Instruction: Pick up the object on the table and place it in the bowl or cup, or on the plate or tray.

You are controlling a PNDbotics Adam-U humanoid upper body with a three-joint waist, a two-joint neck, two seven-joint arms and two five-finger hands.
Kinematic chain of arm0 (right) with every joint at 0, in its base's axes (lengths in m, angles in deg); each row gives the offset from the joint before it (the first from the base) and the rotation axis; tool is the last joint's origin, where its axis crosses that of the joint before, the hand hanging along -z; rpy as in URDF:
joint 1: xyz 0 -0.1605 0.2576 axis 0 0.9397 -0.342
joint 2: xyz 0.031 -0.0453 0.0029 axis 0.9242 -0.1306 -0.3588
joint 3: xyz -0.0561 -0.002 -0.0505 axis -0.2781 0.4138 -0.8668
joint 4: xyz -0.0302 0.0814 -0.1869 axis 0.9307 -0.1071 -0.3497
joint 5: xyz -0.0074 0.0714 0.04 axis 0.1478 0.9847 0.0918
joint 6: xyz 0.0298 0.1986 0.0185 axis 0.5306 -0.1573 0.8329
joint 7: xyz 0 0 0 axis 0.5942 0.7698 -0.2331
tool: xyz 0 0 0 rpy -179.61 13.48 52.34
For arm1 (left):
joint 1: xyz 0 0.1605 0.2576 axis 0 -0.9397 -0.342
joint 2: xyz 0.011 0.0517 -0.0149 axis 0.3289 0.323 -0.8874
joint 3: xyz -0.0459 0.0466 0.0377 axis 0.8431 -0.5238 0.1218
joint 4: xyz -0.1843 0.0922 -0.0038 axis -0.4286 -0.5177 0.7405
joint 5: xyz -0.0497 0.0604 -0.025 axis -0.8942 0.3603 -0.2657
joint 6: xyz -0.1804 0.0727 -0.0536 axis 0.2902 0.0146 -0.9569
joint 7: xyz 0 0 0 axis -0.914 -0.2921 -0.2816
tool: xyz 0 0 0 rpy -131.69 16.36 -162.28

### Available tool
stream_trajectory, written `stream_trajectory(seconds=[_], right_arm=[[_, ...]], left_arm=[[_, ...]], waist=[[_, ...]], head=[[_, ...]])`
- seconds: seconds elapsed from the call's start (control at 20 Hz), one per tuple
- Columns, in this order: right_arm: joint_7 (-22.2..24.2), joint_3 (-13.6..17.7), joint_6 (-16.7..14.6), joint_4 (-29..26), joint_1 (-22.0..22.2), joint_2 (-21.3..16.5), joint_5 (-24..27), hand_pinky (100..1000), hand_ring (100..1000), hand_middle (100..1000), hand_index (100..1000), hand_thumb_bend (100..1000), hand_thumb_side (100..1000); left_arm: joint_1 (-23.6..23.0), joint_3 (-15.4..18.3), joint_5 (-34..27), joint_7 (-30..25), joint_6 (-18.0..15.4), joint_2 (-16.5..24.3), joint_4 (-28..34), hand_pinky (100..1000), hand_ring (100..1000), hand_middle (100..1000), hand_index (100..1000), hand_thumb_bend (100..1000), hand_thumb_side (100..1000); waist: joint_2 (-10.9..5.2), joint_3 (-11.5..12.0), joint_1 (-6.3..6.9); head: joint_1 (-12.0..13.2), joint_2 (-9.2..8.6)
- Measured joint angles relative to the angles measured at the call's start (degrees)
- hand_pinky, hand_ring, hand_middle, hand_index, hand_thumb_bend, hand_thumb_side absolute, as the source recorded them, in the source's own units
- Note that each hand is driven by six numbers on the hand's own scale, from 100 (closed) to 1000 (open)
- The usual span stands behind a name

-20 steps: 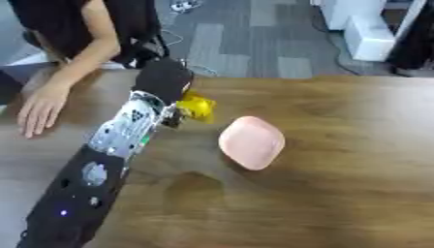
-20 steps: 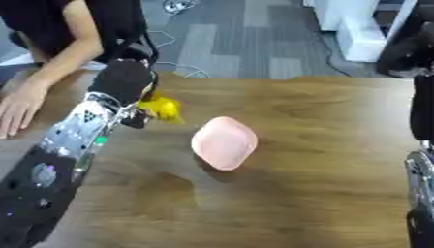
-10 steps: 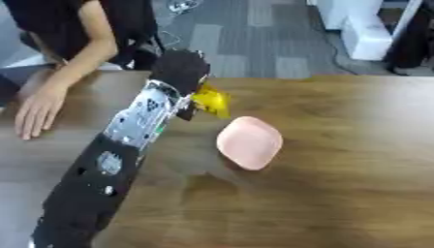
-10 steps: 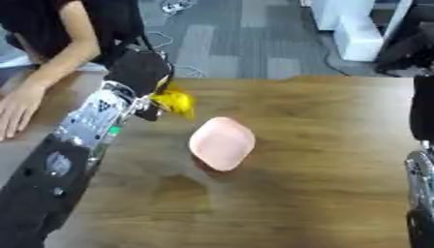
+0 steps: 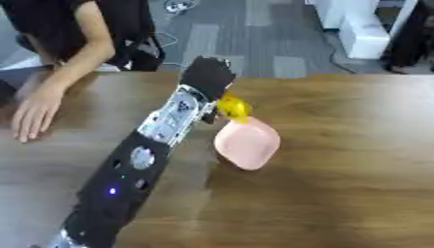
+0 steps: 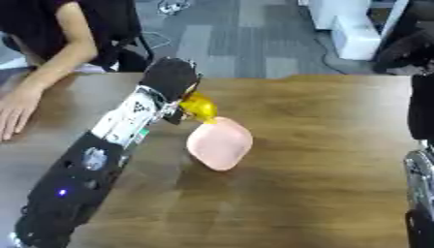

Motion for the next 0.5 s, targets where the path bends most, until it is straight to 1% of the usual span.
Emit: stream_trajectory(seconds=[0.2,0.25,0.35,0.4,0.45,0.5], right_arm=[[0.2,-0.1,0.2,0.0,0.0,0.0,0.2,419,520,738,698,100,1000],[0.2,-0.2,0.2,0.0,0.0,0.0,0.2,419,521,738,698,100,1000],[0.2,-0.3,0.2,0.0,0.0,0.0,0.2,420,521,738,698,100,1000],[0.2,-0.3,0.2,0.0,-0.1,0.0,0.3,420,521,738,698,100,1000],[0.2,-0.3,0.2,0.0,-0.1,0.0,0.3,420,521,738,698,100,1000],[0.2,-0.3,0.2,0.0,-0.1,0.0,0.3,419,521,738,697,100,1000]], left_arm=[[0.1,0.0,1.1,2.3,0.1,-2.1,-3.0,100,197,232,306,286,100],[0.1,0.0,1.3,2.7,0.1,-2.6,-3.6,100,217,257,328,308,100],[0.1,0.0,1.5,3.2,0.0,-3.3,-4.6,100,256,317,374,272,100],[0.1,0.0,1.5,3.6,-0.1,-3.6,-4.9,100,300,357,393,256,100],[0.1,0.0,1.5,4.3,-0.2,-3.9,-5.0,100,315,369,400,252,100],[0.1,0.0,1.3,5.1,-0.3,-4.2,-5.0,136,362,413,433,256,100]], waist=[[0.02,-0.1,0.00],[0.03,-0.1,0.00],[0.03,-0.2,0.00],[0.04,-0.3,0.01],[0.05,-0.3,0.02],[0.05,-0.3,0.03]], head=[[0.0,0.00],[0.0,0.00],[0.0,0.00],[0.0,0.00],[0.0,0.00],[0.0,0.00]])
